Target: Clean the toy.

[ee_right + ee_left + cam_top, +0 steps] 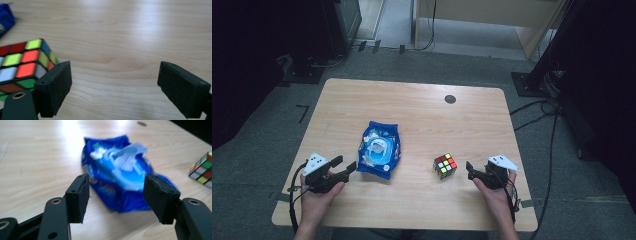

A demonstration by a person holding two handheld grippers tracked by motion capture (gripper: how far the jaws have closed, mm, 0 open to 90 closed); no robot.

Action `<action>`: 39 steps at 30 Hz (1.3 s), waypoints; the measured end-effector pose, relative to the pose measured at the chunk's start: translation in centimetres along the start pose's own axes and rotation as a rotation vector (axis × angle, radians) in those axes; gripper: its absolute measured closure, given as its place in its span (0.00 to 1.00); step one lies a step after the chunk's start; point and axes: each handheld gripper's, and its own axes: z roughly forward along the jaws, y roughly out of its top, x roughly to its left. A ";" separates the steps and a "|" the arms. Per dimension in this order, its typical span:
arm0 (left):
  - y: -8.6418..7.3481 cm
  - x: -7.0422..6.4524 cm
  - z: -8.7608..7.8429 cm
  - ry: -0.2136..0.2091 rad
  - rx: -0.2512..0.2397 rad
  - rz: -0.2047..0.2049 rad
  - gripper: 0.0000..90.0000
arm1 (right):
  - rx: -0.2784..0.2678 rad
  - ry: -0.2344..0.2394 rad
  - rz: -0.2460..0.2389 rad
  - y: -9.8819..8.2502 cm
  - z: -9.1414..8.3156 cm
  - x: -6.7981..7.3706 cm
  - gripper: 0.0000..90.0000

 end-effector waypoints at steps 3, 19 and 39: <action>0.5 -0.9 0.9 0.005 0.010 0.010 0.45 | 0.034 -0.037 0.017 -0.3 0.6 -0.7 0.16; 3.7 -5.0 6.3 0.176 0.153 0.144 0.64 | 0.107 -0.079 0.030 -1.3 2.4 -1.2 0.17; 1.2 -4.9 9.5 0.107 0.179 0.103 0.57 | 0.108 -0.084 0.026 -1.4 2.3 -1.1 0.18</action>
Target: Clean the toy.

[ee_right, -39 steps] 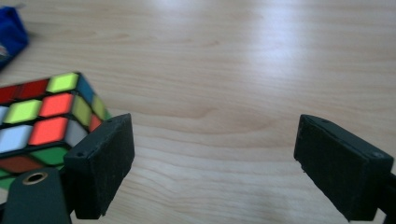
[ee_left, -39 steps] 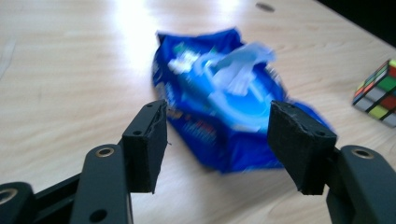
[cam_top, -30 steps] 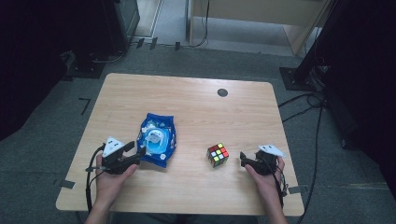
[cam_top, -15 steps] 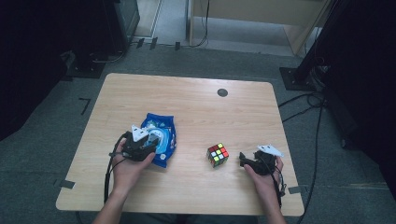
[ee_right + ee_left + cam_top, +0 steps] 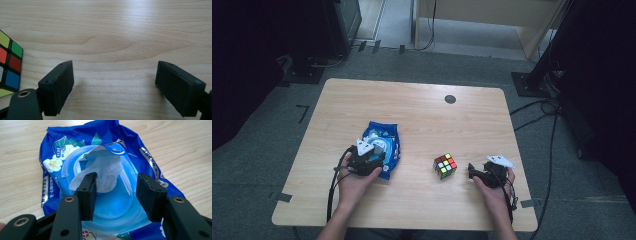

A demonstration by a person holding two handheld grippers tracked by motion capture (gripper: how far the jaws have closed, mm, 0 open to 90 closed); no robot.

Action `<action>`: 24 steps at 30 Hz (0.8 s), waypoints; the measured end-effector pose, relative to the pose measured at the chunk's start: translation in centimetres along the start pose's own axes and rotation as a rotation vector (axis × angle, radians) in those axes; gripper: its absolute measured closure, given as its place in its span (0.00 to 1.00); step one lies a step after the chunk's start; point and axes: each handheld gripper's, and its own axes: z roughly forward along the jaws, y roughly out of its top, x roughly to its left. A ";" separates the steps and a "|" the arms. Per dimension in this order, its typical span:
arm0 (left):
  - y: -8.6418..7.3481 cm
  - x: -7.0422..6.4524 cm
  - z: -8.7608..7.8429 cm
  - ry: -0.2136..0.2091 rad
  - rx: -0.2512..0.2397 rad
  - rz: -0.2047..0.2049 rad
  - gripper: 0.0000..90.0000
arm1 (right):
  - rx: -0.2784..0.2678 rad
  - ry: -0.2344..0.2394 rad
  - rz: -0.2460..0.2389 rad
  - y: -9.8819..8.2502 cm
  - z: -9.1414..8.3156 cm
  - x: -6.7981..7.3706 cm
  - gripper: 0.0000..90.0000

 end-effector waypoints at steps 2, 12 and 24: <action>-0.3 0.1 0.2 -0.004 -0.001 -0.003 0.58 | -0.003 -0.002 0.004 0.0 0.0 0.0 0.18; -0.2 0.4 0.7 -0.033 0.033 -0.005 0.67 | -0.001 -0.011 0.001 0.0 0.0 0.1 0.18; 0.0 1.6 0.6 -0.082 -0.022 -0.025 1.00 | -0.003 -0.010 -0.004 -0.1 -0.1 0.1 0.18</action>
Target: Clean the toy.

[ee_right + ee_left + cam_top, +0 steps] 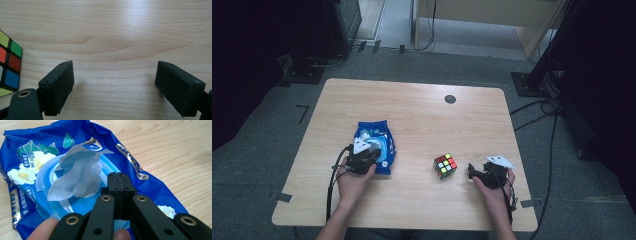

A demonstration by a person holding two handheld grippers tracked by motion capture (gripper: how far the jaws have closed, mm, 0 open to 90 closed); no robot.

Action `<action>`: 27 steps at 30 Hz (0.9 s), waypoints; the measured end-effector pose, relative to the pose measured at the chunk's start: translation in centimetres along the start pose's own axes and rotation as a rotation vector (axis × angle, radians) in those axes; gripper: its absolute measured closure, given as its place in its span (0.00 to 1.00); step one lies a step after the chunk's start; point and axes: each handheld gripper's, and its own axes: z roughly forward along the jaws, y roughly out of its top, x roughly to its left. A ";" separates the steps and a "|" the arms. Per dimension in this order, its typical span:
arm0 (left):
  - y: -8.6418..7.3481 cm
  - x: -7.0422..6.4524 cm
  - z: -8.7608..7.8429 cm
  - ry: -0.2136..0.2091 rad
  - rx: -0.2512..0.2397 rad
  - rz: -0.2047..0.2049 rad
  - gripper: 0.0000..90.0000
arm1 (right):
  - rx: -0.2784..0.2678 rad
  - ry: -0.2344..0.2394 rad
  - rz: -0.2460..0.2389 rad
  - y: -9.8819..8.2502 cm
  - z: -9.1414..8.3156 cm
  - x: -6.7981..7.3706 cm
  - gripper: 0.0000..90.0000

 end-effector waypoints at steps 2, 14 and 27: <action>0.2 0.3 -0.2 0.005 -0.011 0.003 1.00 | 0.000 -0.001 0.001 0.0 0.0 0.0 0.18; 1.5 1.4 -2.9 0.021 -0.130 0.048 1.00 | -0.003 -0.012 0.001 0.0 0.0 0.0 0.18; 1.0 0.9 -1.5 0.131 -0.052 0.029 0.71 | -0.005 -0.008 -0.001 0.0 0.0 0.0 0.18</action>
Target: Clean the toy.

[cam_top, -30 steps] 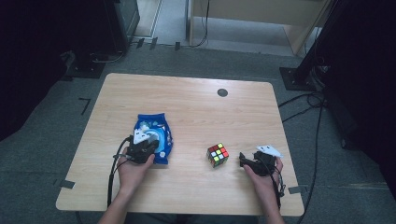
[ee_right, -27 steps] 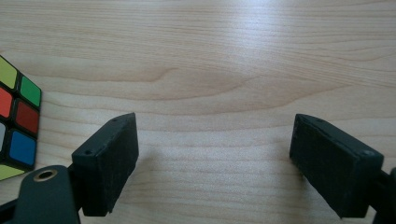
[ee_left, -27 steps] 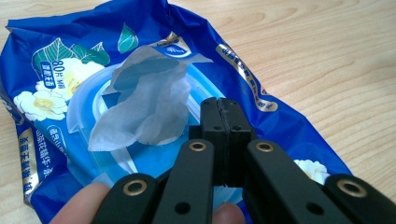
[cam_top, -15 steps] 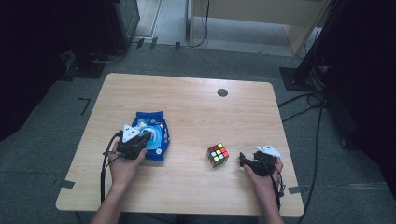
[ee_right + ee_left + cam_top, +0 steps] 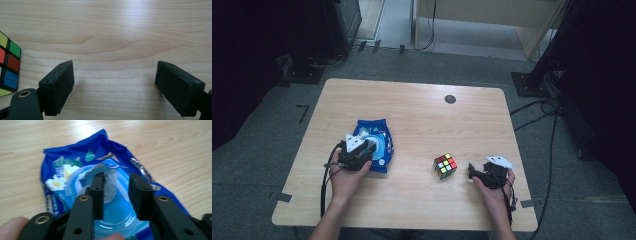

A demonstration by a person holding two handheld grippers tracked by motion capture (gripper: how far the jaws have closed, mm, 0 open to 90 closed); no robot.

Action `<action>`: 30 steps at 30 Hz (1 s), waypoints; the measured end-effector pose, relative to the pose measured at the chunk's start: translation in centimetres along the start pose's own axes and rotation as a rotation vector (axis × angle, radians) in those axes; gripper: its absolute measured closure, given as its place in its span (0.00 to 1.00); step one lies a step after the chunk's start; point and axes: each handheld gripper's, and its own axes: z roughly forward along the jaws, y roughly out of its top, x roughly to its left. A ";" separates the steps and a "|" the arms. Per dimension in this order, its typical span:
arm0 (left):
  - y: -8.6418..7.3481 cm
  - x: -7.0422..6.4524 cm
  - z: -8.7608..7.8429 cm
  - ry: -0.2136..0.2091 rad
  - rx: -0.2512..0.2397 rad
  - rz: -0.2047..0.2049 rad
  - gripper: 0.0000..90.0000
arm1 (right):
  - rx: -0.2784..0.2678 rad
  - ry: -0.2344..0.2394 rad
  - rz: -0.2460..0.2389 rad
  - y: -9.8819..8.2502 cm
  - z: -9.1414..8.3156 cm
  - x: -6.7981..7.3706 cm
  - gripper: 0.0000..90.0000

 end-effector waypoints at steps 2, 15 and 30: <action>-0.1 0.1 0.2 0.013 0.018 0.002 0.69 | 0.004 -0.002 0.003 0.0 0.0 0.0 0.18; 0.1 0.6 0.1 0.043 0.034 0.011 0.72 | 0.004 -0.004 0.001 0.0 0.0 0.1 0.18; -0.1 1.6 1.5 -0.036 0.083 -0.017 0.89 | 0.010 -0.005 -0.003 0.0 0.0 0.1 0.18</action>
